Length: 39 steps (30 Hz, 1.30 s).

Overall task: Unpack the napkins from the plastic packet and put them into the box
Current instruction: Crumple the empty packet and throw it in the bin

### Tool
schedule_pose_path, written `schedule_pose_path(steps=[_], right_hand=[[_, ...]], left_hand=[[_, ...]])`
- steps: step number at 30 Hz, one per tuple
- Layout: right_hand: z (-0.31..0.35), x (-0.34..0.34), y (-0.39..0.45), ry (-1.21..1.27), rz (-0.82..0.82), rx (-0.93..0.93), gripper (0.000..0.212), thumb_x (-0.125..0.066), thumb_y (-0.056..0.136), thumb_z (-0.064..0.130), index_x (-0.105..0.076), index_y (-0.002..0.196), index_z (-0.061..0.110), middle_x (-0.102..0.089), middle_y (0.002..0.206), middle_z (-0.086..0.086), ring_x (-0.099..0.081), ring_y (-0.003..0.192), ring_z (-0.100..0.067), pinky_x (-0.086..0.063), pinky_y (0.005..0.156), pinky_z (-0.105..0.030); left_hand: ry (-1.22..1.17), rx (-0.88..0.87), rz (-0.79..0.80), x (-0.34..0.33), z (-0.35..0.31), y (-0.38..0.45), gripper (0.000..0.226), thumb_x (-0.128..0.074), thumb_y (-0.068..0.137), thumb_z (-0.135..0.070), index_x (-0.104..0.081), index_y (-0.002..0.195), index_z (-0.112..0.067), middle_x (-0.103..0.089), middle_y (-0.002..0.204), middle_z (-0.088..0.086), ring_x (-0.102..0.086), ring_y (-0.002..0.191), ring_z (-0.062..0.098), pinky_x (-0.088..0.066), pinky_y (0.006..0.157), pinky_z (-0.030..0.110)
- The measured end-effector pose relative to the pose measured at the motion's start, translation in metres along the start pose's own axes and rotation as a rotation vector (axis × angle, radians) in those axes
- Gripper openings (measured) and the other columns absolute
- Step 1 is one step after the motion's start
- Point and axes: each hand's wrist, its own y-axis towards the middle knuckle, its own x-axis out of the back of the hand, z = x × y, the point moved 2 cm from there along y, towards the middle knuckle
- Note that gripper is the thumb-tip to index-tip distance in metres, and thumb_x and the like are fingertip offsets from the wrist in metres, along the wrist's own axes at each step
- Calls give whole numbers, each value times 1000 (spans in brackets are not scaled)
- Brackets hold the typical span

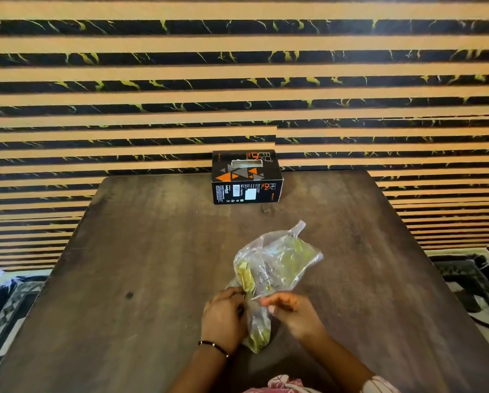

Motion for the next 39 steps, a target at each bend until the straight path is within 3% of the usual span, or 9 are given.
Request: schedule_pose_path(steps=[4,7,10,14,20,25,29,33,39], right_hand=[[7,13,-2,91,-110,-21,41,-68,70,-11,-58,90,24,-64,95,-4,-64,87,-21,-55,78,-29],[8,9,-4,107,-55,-35,48,-73,67,-8,-55,101,22,-65,92,-3,-65,84,-14,-55,72,-25],[11,9,-6,159,-29,-11,46,-71,69,-8,-61,101,23,-71,92,-2,-69,89,-20,-56,76,-29],[22,21,-12,150,13,60,48,-66,73,-9,-63,101,30,-71,83,10,-65,82,-4,-51,70,-16],[38,25,-28,-286,14,281,80,-66,75,4,-32,125,55,-20,136,32,-26,127,13,-35,102,-11],[36,34,-42,-339,-57,197,56,-70,75,6,-53,123,28,-53,111,17,-54,103,1,-41,80,-2],[33,50,-54,-254,-242,204,50,-68,73,-2,-57,88,44,-67,75,29,-61,75,14,-42,67,-2],[27,85,-76,-229,-259,261,55,-61,70,-14,-63,81,40,-63,85,41,-60,83,16,-43,74,-3],[2,147,-105,-158,-311,235,68,-57,73,-14,-63,93,51,-66,103,21,-65,94,-2,-51,81,-18]], left_hand=[[-251,54,27,1,-7,-1,15,-51,74,-37,-57,67,-25,-65,74,-7,-61,74,9,-49,67,27],[-705,175,136,5,-29,-6,6,-59,87,-22,-57,89,-17,-64,82,-5,-59,76,6,-47,68,14],[-928,207,196,5,-36,-6,30,-66,81,-4,-51,106,-7,-64,95,1,-64,84,2,-50,73,16],[-953,229,95,9,-32,-3,40,-64,70,20,-53,95,-9,-65,81,0,-64,74,1,-52,69,17],[-957,81,46,21,-53,-5,27,-59,73,19,-58,89,-3,-69,69,-4,-63,70,6,-49,63,16],[-928,-93,82,27,-72,-17,17,-61,69,2,-63,80,-11,-68,77,-5,-64,76,8,-49,70,18],[-588,-228,-164,27,-93,-23,33,-67,70,-27,-58,99,-39,-59,110,-20,-49,110,-3,-36,92,11],[-602,-306,-66,10,-113,-19,76,-77,65,-36,-37,130,-37,-32,142,-13,-24,134,-2,-17,107,9],[-727,-322,-18,-24,-179,-24,40,-75,69,-17,-63,105,-30,-63,112,-20,-58,107,-1,-45,92,18]])
